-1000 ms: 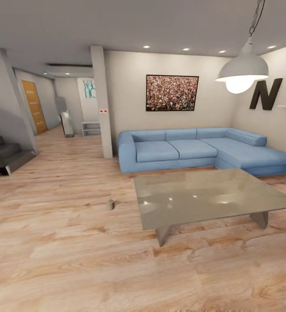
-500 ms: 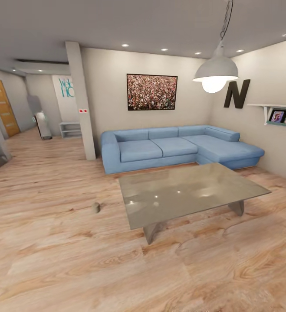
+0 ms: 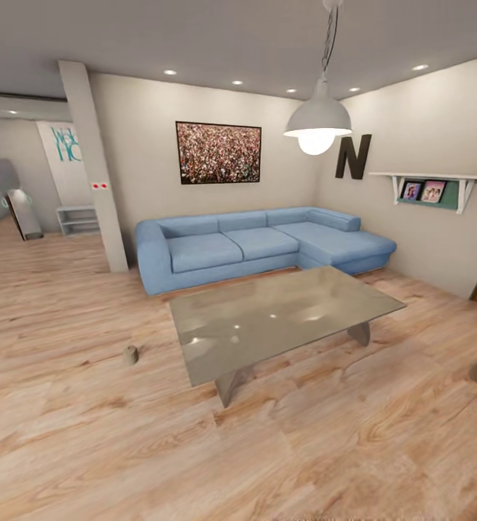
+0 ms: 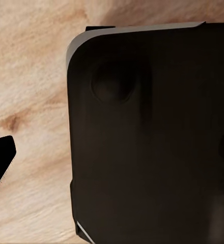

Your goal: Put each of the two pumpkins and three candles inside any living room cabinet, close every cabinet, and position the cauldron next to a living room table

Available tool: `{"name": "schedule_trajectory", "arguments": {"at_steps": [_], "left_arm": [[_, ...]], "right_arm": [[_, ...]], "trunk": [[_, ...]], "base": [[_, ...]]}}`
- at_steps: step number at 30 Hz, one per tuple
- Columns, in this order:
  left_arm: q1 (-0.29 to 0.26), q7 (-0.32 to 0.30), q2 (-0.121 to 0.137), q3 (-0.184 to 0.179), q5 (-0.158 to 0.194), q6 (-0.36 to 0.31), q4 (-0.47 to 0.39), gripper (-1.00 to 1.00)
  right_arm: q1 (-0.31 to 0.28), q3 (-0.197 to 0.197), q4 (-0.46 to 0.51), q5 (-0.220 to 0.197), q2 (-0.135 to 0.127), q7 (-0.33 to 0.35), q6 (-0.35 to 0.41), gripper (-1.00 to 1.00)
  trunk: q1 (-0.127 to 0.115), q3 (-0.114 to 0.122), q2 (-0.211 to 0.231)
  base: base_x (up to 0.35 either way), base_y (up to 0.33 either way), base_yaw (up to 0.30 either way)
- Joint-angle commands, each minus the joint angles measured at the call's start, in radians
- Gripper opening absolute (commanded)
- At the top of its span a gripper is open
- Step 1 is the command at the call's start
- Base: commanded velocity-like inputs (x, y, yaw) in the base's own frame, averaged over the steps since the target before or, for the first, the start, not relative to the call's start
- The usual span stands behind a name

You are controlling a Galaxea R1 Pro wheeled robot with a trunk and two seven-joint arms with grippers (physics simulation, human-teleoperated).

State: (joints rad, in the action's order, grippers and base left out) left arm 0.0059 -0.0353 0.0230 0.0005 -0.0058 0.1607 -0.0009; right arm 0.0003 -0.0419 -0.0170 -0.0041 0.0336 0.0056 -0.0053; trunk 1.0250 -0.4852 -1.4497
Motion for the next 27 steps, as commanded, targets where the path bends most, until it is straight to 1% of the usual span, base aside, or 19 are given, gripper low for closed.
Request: {"name": "schedule_trajectory", "arguments": {"at_steps": [1, 18, 20, 24, 27], "left_arm": [[0.0, -0.003, 0.0, 0.001, 0.0, 0.003, 0.001, 1.0], [0.0, -0.003, 0.002, 0.001, -0.001, 0.003, 0.001, 1.0], [0.0, -0.003, 0.002, 0.001, -0.001, 0.003, 0.001, 1.0], [0.0, -0.004, 0.002, 0.0, 0.001, 0.003, 0.002, 1.0], [0.0, -0.002, 0.001, -0.003, -0.002, 0.0, 0.003, 1.0]], "right_arm": [[0.0, -0.004, -0.001, 0.0, 0.0, 0.001, 0.0, 1.0], [0.0, -0.005, -0.004, 0.0, 0.0, 0.001, -0.001, 1.0], [0.0, -0.005, -0.004, -0.001, -0.001, 0.001, -0.015, 1.0], [0.001, -0.008, -0.006, -0.002, -0.006, -0.001, -0.078, 1.0], [0.001, -0.011, -0.006, -0.002, -0.006, -0.001, -0.092, 1.0]], "trunk": [[0.0, -0.001, 0.0], [0.0, -0.008, 0.0], [0.0, -0.008, 0.0], [0.0, -0.01, 0.0], [0.0, -0.011, 0.0]], "base": [[0.0, 0.0, -0.277], [0.0, 0.0, -0.277], [0.0, 0.0, -0.275], [0.0, 0.0, -0.262], [0.0, 0.0, -0.241]]}}
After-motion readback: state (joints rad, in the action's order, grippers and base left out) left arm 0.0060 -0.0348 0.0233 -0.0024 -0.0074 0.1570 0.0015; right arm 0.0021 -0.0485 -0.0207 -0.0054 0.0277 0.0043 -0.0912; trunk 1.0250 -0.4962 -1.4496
